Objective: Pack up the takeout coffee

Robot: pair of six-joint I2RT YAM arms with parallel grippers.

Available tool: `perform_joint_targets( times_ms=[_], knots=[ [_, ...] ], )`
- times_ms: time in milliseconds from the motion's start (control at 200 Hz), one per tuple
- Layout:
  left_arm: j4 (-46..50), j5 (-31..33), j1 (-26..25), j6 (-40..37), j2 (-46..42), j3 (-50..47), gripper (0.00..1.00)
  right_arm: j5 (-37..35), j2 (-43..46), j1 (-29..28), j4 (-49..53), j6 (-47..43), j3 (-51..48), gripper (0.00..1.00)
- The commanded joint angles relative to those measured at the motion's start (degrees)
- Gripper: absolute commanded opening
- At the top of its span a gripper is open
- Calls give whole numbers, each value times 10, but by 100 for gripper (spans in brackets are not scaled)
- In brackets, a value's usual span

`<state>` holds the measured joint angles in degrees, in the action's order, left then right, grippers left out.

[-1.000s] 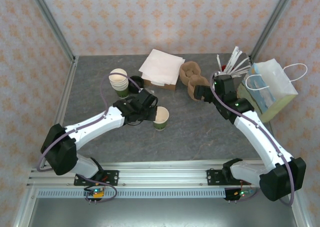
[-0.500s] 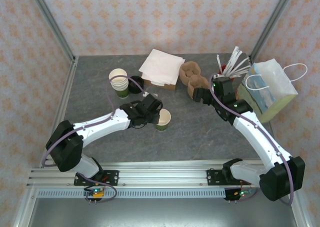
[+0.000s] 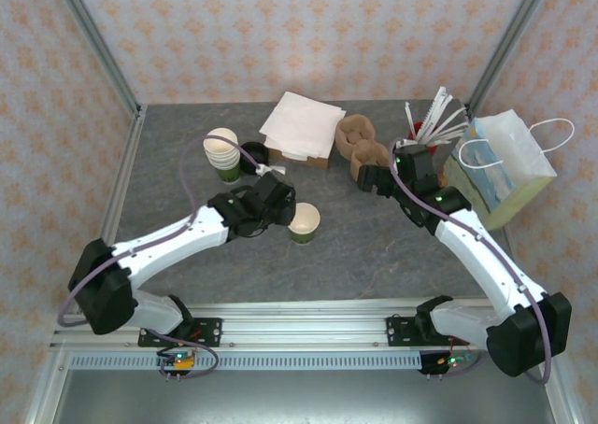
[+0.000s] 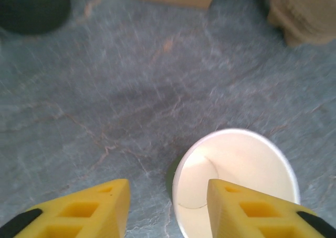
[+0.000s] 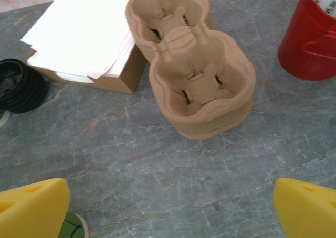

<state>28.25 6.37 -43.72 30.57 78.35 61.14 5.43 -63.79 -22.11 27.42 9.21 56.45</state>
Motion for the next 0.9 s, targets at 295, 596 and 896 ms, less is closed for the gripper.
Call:
perform_joint_targets(
  times_ms=[295, 596, 896],
  knots=[
    [76, 17, 115, -107, 88, 147, 53, 26, 9, -70, -86, 9, -7, 99],
    [211, 56, 143, -245, 316, 384, 53, -14, -3, -80, -58, 4, -3, 100],
    [289, 49, 181, -277, 478, 554, 51, -43, 22, -80, -37, -6, -11, 100]
  ],
)
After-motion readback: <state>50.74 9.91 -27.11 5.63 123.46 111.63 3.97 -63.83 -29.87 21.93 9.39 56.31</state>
